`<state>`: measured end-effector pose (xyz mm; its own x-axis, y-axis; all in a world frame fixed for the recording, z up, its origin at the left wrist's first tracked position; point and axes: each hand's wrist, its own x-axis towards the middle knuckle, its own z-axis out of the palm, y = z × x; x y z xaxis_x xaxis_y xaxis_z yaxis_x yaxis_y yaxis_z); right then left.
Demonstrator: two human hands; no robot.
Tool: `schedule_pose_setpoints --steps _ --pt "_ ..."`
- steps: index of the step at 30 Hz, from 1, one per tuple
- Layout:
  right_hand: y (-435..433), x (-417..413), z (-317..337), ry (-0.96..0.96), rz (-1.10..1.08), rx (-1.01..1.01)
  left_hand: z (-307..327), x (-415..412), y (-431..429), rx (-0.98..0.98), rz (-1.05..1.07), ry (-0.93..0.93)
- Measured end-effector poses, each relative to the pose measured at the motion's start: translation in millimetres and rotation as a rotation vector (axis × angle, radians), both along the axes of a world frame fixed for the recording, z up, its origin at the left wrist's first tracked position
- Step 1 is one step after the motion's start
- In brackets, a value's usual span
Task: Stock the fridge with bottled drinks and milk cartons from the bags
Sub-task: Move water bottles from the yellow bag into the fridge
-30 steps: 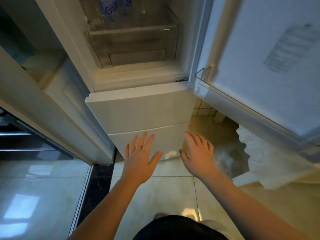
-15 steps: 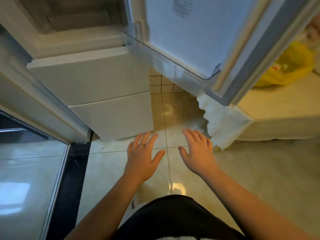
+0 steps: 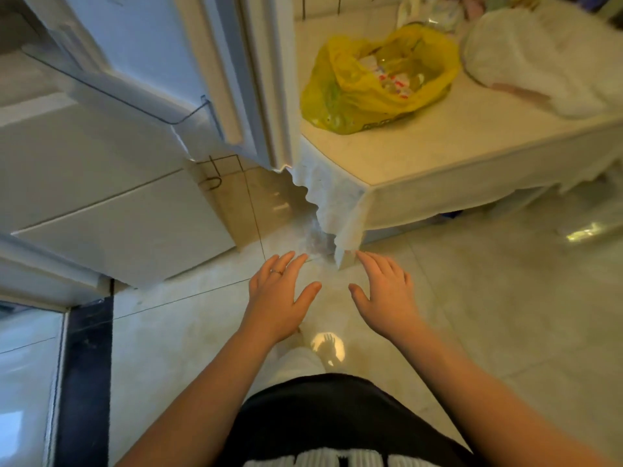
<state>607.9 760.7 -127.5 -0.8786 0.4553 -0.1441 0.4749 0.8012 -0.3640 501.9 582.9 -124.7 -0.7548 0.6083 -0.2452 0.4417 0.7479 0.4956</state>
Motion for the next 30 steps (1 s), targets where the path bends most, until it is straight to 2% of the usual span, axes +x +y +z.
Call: schedule_pose_setpoints --steps 8,18,30 --pt "96 -4 -3 -0.004 -0.143 -0.009 0 -26 121 0.057 -0.169 0.026" --pt "243 -90 18 0.037 -0.207 -0.012 10 -112 266 0.096 -0.248 0.055" --pt "364 -190 17 0.09 -0.143 -0.065 9 -183 365 0.103 -0.135 0.103"
